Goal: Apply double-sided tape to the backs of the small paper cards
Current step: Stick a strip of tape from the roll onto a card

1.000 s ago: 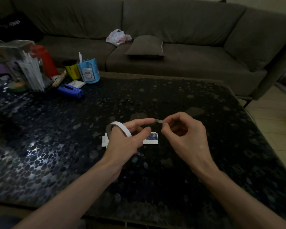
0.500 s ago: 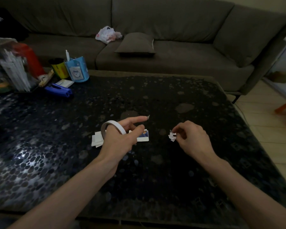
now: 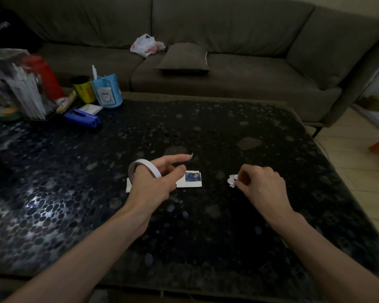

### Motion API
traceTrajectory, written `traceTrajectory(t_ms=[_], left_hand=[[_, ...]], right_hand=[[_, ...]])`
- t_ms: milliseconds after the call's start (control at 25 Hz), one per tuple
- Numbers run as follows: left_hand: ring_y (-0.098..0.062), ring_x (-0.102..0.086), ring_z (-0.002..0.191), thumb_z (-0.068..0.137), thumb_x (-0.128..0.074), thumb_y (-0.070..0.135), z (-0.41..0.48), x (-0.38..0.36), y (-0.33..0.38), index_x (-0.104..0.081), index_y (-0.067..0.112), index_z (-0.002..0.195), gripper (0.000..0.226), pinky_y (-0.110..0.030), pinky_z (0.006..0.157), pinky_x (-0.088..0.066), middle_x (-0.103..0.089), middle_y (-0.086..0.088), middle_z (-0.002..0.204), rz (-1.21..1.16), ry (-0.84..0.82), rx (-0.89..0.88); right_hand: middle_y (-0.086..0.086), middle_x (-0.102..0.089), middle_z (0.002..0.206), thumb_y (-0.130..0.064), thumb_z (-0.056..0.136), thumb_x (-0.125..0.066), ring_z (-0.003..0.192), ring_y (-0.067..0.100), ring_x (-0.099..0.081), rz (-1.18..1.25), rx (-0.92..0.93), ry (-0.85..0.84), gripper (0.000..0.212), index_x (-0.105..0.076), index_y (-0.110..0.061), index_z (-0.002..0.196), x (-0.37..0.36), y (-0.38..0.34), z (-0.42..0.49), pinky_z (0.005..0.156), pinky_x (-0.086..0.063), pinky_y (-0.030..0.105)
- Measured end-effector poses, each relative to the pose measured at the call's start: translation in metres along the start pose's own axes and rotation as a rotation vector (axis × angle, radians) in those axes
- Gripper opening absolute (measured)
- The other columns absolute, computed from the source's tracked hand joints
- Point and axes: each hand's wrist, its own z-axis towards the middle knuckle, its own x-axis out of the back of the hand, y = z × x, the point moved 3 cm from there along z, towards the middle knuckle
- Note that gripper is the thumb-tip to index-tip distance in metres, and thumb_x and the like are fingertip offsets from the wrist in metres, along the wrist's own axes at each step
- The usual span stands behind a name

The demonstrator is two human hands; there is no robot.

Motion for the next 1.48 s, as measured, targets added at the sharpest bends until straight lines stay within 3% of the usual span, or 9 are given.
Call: traceTrajectory(t_ms=[280,520,720,880,1000,1160,1360,1480], left_hand=[[-0.001,-0.042,0.050,0.098,-0.070,0.019,0.000,0.011,0.001,-0.081,0.039,0.104,0.024,-0.015,0.043,-0.032,-0.057,0.012,0.066,-0.007,0.012,-0.001],[-0.001,-0.041,0.048,0.098,-0.070,0.018,0.000,0.013,0.000,-0.081,0.039,0.103,0.024,-0.015,0.042,-0.030,-0.055,0.013,0.064,-0.010,0.015,-0.010],[-0.001,-0.040,0.048,0.098,-0.070,0.017,0.000,0.011,0.000,-0.081,0.038,0.103,0.024,-0.015,0.042,-0.030,-0.056,0.012,0.065,-0.013,0.014,-0.012],[-0.001,-0.041,0.049,0.098,-0.069,0.017,0.000,0.011,0.001,-0.081,0.039,0.103,0.025,-0.015,0.042,-0.031,-0.056,0.012,0.064,-0.004,0.017,-0.007],[-0.001,-0.039,0.048,0.098,-0.069,0.017,-0.001,0.012,0.001,-0.081,0.039,0.102,0.025,-0.015,0.042,-0.030,-0.055,0.013,0.063,-0.006,0.018,-0.004],[-0.001,-0.038,0.047,0.097,-0.070,0.017,-0.002,0.014,0.000,-0.081,0.038,0.102,0.025,-0.014,0.041,-0.030,-0.054,0.014,0.062,-0.016,0.023,0.009],[0.000,-0.043,0.048,0.097,-0.071,0.022,0.000,0.021,0.000,-0.080,0.042,0.103,0.022,-0.014,0.043,-0.033,-0.056,0.016,0.062,0.016,0.030,0.038],[0.000,-0.045,0.048,0.097,-0.071,0.023,0.001,0.026,0.000,-0.080,0.043,0.102,0.022,-0.013,0.044,-0.034,-0.056,0.019,0.061,0.035,0.050,0.042]], right_hand=[[-0.011,-0.057,0.084,-0.029,0.092,-0.076,0.074,0.004,-0.056,0.012,-0.011,0.045,0.023,-0.053,-0.029,0.087,0.001,-0.002,0.004,0.060,-0.038,0.021],[-0.007,-0.063,0.098,-0.035,0.097,-0.070,0.085,0.008,-0.061,-0.002,-0.005,0.028,0.015,-0.060,-0.028,0.105,-0.003,-0.005,0.006,0.071,-0.049,0.025],[-0.002,-0.063,0.119,-0.037,0.093,-0.075,0.099,0.011,-0.065,0.008,-0.023,0.029,0.037,-0.061,-0.026,0.126,-0.004,-0.003,0.007,0.076,-0.053,0.025],[-0.012,-0.059,0.092,-0.040,0.087,-0.080,0.075,0.002,-0.056,0.120,-0.070,0.072,0.028,-0.061,-0.028,0.104,-0.002,-0.003,0.010,0.061,-0.044,0.020],[-0.013,-0.065,0.093,-0.037,0.093,-0.074,0.078,-0.001,-0.059,0.249,-0.073,0.003,0.015,-0.067,-0.032,0.104,-0.008,-0.009,0.014,0.068,-0.044,0.018],[-0.012,-0.067,0.121,-0.032,0.097,-0.070,0.114,0.007,-0.063,0.280,0.084,-0.080,0.026,-0.067,-0.034,0.122,-0.023,-0.039,0.016,0.094,-0.049,0.027],[-0.009,-0.059,0.138,-0.043,0.098,-0.067,0.128,0.010,-0.051,0.143,0.391,-0.147,0.043,-0.061,-0.033,0.139,-0.045,-0.076,0.014,0.107,-0.043,0.033],[-0.004,-0.063,0.136,-0.042,0.103,-0.059,0.123,0.015,-0.054,0.002,0.501,-0.068,0.040,-0.063,-0.028,0.139,-0.050,-0.082,0.010,0.101,-0.042,0.033]])
